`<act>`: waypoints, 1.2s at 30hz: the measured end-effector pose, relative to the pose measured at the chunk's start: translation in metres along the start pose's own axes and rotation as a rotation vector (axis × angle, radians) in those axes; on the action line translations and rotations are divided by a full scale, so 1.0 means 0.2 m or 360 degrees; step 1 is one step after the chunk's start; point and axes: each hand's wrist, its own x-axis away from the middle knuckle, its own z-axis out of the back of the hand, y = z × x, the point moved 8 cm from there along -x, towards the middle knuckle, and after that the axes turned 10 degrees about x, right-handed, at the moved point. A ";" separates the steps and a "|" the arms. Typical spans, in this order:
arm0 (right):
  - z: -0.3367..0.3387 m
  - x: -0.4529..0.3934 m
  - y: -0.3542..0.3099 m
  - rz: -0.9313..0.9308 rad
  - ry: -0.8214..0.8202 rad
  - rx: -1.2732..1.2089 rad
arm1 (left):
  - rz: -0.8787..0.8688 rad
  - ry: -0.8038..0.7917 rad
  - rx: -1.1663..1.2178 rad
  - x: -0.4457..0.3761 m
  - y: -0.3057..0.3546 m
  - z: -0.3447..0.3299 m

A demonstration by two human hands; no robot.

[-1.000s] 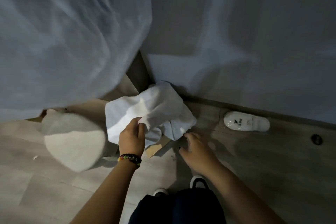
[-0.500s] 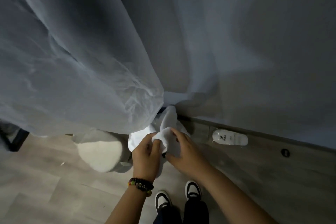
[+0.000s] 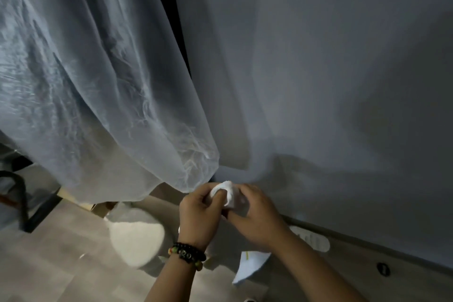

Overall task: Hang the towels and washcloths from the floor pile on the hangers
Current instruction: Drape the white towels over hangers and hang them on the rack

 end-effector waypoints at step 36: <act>0.85 1.72 -0.52 -0.0148 0.1344 0.0150 | -0.0573 -0.0211 0.0550 1.10 0.69 0.21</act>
